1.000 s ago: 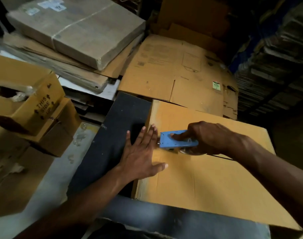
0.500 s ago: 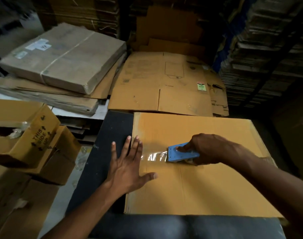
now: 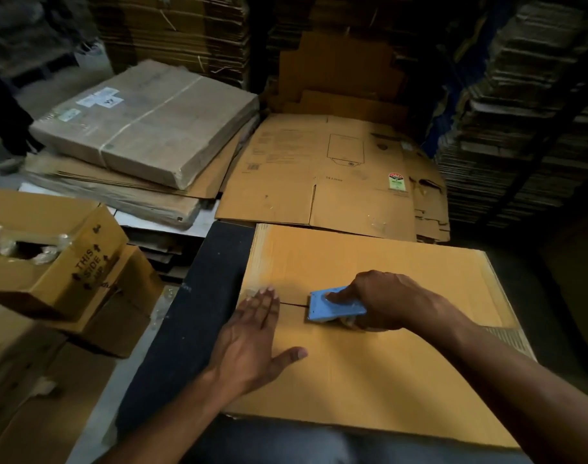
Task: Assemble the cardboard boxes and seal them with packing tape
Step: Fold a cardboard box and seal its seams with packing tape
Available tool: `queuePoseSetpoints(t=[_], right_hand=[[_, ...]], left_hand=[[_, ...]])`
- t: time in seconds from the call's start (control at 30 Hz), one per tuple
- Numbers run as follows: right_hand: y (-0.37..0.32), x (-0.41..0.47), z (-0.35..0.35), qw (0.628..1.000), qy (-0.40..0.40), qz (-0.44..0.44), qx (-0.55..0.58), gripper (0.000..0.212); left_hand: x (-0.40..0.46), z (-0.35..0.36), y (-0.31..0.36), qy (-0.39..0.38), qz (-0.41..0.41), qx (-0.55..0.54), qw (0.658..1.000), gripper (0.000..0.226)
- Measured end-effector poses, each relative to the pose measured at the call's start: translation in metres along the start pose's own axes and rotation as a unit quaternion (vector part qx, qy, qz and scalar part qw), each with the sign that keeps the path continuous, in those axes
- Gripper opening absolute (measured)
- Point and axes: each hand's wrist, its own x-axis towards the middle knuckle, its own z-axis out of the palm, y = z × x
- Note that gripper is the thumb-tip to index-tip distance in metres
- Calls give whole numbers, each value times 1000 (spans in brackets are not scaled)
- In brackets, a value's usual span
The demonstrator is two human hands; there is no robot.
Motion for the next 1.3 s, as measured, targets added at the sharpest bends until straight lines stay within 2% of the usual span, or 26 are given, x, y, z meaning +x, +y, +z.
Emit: queuePoseSetpoints(t=[0.1, 0.2, 0.37, 0.6, 0.83, 0.97, 1.03, 1.17, 1.3], right_hand=[[-18, 9, -5, 1000, 11, -10, -4, 72], [-38, 20, -7, 999, 17, -18, -32, 67], [-40, 22, -12, 999, 8, -12, -50, 59], [-36, 25, -14, 999, 0, -22, -46, 61], [-35, 30, -11, 998, 1, -25, -50, 61], [-33, 29, -14, 998, 2, -26, -49, 60], [-35, 29, -13, 998, -1, -27, -51, 60], [-39, 28, -16, 998, 3, -20, -66, 59], [-40, 24, -19, 997, -7, -14, -76, 60]], left_hand=[[1, -7, -30, -48, 17, 8, 999, 115], [4, -14, -47, -88, 34, 36, 995, 117], [11, -15, -26, -148, 43, 71, 985, 122], [13, -10, -18, -145, 49, 58, 987, 114], [15, -19, -13, -140, 47, 51, 988, 118], [7, -24, -45, -117, -2, 101, 988, 119], [7, -23, -38, -124, -13, 105, 987, 123], [18, -12, 4, -150, 36, 48, 987, 116], [13, -7, -14, -136, 40, 34, 989, 112]])
